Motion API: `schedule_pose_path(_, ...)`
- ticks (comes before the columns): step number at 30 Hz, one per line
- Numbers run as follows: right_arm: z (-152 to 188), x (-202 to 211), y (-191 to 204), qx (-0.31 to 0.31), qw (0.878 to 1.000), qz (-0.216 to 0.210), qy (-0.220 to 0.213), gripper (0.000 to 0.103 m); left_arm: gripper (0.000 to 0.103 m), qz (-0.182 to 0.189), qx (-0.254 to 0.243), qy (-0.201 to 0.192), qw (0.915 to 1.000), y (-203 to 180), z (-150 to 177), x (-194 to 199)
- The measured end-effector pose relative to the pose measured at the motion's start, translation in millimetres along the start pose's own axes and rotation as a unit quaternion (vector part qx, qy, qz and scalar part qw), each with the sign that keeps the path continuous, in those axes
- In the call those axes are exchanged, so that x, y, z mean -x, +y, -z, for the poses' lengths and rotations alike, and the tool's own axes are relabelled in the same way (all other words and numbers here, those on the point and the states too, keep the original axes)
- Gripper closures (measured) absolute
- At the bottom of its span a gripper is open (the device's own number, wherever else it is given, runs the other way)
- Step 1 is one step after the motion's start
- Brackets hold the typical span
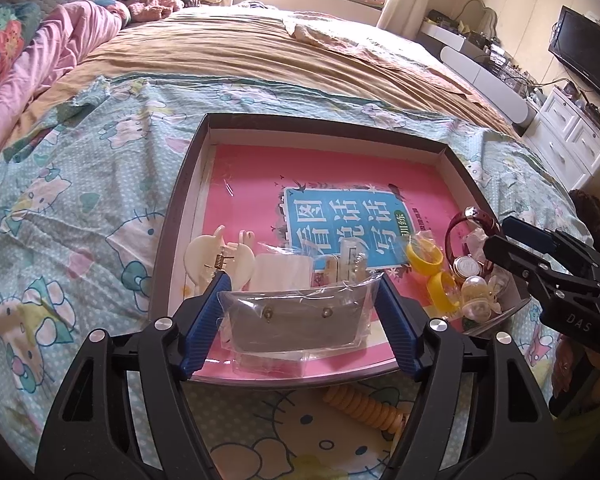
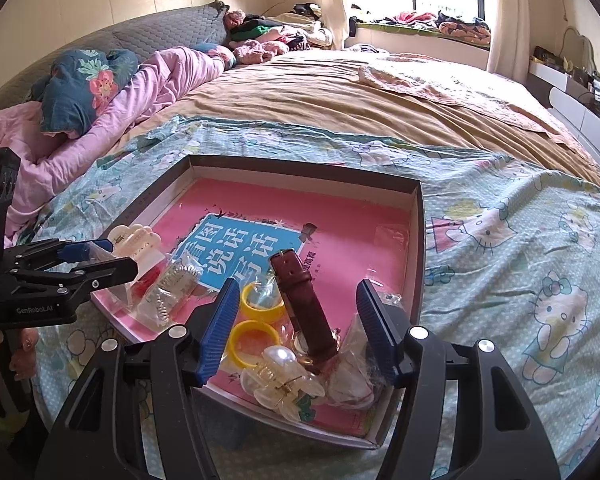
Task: Organize jewelry
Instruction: 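Open the left tool to drop the card in the tray while the right tool releases the watch there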
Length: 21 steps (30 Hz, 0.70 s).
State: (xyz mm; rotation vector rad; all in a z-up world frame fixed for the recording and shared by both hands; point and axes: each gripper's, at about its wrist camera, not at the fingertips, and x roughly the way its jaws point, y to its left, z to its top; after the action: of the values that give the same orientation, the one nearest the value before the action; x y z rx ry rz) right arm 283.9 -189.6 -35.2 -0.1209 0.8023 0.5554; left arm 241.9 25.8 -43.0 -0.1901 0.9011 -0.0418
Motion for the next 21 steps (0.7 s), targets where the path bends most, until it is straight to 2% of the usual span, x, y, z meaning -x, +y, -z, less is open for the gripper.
schedule_pose_path(5,4,13,-2,-0.013,1.0,0.003,-0.012,0.027,0.037,0.003,-0.003,0.001,1.0,-2,0,1)
schedule_pose_path(11,10,27,-4,-0.033,0.999,0.005,-0.026,0.018,0.034,0.001,-0.005,0.001,1.0,-4,0,3)
schedule_pose_path(21,16,41,-2,-0.039,0.999,0.009,-0.03,0.012,0.024,0.003,-0.006,-0.008,0.9999,-5,-2,15)
